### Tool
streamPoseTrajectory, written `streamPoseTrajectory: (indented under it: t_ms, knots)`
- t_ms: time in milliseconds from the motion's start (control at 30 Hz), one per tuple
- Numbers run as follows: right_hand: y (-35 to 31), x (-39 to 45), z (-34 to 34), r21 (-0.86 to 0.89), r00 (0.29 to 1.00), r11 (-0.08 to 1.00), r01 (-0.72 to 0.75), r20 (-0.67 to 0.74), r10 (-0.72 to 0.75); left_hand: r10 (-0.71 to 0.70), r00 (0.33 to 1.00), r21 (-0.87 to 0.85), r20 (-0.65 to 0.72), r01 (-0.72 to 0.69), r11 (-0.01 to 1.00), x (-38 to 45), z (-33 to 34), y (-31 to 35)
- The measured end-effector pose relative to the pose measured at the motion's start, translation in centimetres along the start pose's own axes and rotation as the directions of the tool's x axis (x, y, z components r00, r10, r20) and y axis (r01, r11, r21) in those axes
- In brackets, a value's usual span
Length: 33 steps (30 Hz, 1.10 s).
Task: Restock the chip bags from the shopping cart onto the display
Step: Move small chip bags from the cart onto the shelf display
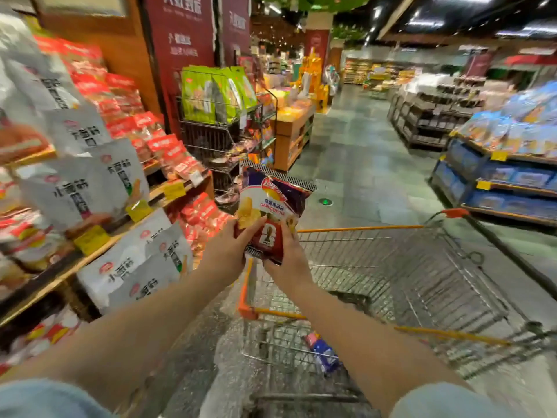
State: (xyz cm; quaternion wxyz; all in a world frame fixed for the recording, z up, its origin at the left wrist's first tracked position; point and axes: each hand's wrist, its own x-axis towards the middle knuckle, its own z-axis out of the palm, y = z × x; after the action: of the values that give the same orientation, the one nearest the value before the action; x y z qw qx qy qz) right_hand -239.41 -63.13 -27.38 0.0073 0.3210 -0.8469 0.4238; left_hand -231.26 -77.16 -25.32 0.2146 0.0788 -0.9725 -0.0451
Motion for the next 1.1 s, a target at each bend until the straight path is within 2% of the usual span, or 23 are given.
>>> streamPoseTrajectory:
  t_ms: [100, 200, 400, 533, 667, 833, 900, 1000, 1100]
  knots:
    - [-6.6, -3.6, 6.6, 0.087, 0.994, 0.994, 0.068, 0.085, -0.075, -0.149, 0.988, 0.128, 0.029, 0.144, 0.981, -7.5, -5.5, -5.4]
    - [-12.8, -6.1, 11.5, 0.129, 0.974, 0.985, 0.117, 0.180, -0.139, -0.268, 0.963, 0.184, -0.009, 0.265, 0.946, -13.9, -10.1, -9.6]
    - [-23.4, -9.9, 19.3, 0.190, 0.880, 0.941, 0.280, 0.341, -0.331, -0.459, 0.881, 0.191, -0.117, 0.473, 0.860, -25.9, -16.4, -16.1]
    - [-29.7, -13.9, 25.6, 0.272, 0.751, 0.876, 0.399, 0.450, -0.482, -0.596, 0.789, 0.193, -0.150, 0.615, 0.765, -34.6, -19.7, -19.7]
    - [-35.6, -17.7, 32.1, 0.393, 0.616, 0.812, 0.432, 0.529, -0.583, -0.681, 0.704, 0.208, -0.202, 0.711, 0.672, -42.5, -22.9, -23.3]
    - [-42.7, -21.2, 39.0, 0.514, 0.423, 0.708, 0.485, 0.570, -0.704, -0.801, 0.545, 0.244, -0.249, 0.835, 0.493, -50.7, -25.8, -28.2]
    - [-45.4, -22.3, 41.5, 0.550, 0.347, 0.687, 0.475, 0.600, -0.721, -0.834, 0.481, 0.236, -0.270, 0.873, 0.427, -53.4, -27.0, -30.0]
    - [-49.3, -23.5, 45.2, 0.586, 0.276, 0.665, 0.464, 0.617, -0.737, -0.857, 0.396, 0.200, -0.329, 0.916, 0.347, -56.8, -28.9, -32.8]
    - [-52.8, -24.2, 48.6, 0.650, 0.210, 0.628, 0.427, 0.605, -0.768, -0.858, 0.370, 0.181, -0.356, 0.928, 0.325, -59.8, -30.0, -35.5]
